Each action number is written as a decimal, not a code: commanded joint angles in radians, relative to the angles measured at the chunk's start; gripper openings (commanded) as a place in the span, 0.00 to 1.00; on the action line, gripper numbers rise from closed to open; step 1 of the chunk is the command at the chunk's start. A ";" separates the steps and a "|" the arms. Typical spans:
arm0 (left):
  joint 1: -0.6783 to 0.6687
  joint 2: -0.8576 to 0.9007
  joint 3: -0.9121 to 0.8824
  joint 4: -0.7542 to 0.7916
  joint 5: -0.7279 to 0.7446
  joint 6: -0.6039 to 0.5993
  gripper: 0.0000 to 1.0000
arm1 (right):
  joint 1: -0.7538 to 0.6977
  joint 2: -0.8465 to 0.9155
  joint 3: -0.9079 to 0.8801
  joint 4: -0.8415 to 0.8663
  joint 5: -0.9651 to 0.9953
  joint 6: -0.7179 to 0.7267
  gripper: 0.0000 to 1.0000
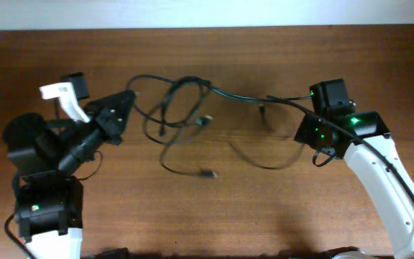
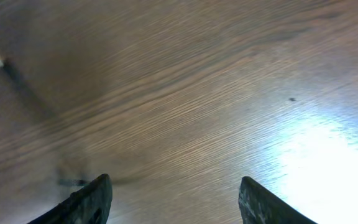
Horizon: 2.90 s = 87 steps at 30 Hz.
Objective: Untangle cables
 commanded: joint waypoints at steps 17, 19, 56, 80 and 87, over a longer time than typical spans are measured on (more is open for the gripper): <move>-0.082 -0.012 0.016 -0.024 0.317 0.001 0.00 | -0.020 -0.002 0.001 0.250 -1.108 -0.999 0.72; -0.115 -0.012 0.016 -0.014 0.337 -0.014 0.00 | -0.016 -0.002 0.001 0.270 -1.190 -1.055 0.77; -0.406 0.147 0.016 -0.189 -0.041 0.938 0.99 | 0.309 -0.015 0.001 0.293 -1.043 -0.783 0.04; -0.409 0.163 0.016 -0.384 0.159 0.938 0.53 | 0.365 -0.015 0.001 0.241 -0.859 -0.963 0.04; -0.409 0.163 0.016 -0.395 0.143 0.938 0.59 | 0.365 -0.016 0.001 0.246 -1.007 -1.017 0.04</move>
